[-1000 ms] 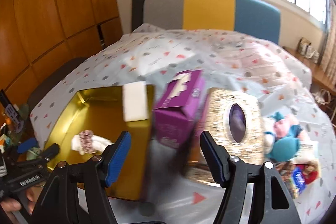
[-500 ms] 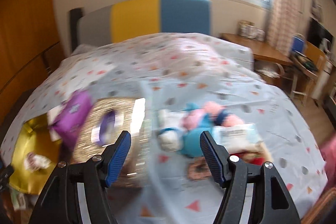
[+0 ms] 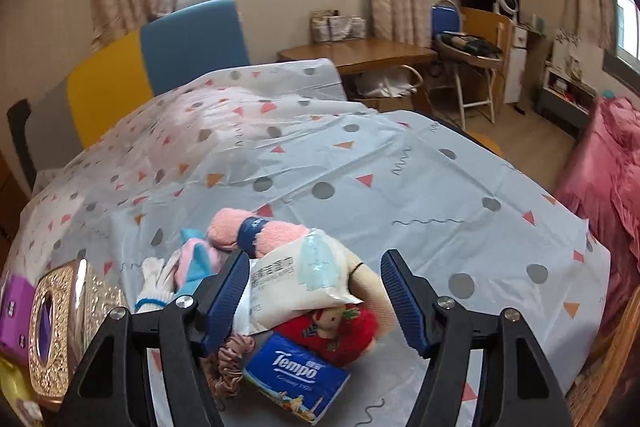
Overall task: Organize soft objects
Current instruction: 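Move both grippers back over the pile of soft items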
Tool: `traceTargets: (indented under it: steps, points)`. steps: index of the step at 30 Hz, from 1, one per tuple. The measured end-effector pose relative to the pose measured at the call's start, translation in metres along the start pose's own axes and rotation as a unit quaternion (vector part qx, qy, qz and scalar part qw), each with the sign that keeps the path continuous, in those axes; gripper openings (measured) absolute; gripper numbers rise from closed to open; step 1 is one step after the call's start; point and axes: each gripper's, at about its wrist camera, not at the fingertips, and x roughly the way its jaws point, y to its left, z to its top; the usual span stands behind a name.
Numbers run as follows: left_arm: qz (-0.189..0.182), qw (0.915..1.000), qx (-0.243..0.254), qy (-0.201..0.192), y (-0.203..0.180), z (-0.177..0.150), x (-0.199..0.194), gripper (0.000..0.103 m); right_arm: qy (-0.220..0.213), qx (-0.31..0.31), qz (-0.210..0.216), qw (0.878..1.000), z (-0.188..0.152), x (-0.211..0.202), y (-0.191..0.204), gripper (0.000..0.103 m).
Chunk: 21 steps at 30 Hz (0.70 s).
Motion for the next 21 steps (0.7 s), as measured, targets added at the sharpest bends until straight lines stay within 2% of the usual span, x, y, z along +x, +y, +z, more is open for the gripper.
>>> traceTargets:
  steps: [5, 11, 16, 21]
  points:
    - [-0.034, 0.9982, 0.049, -0.010, -0.036, 0.014, -0.004, 0.099, 0.035, 0.041, 0.011, 0.998, -0.003, 0.009, -0.015, 0.069]
    - [-0.076, 0.9935, 0.084, -0.012, -0.076, 0.033, -0.002, 0.099, 0.070, 0.088, 0.024, 0.993, -0.006, 0.020, -0.031, 0.069]
    - [-0.117, 0.9848, 0.126, -0.020, -0.123, 0.055, -0.002, 0.097, 0.080, 0.105, 0.031, 0.991, -0.007, 0.023, -0.036, 0.069]
    - [-0.168, 0.9738, 0.154, 0.012, -0.177, 0.075, 0.016, 0.085, 0.070, 0.118, 0.040, 0.990, -0.005, 0.019, -0.040, 0.069]
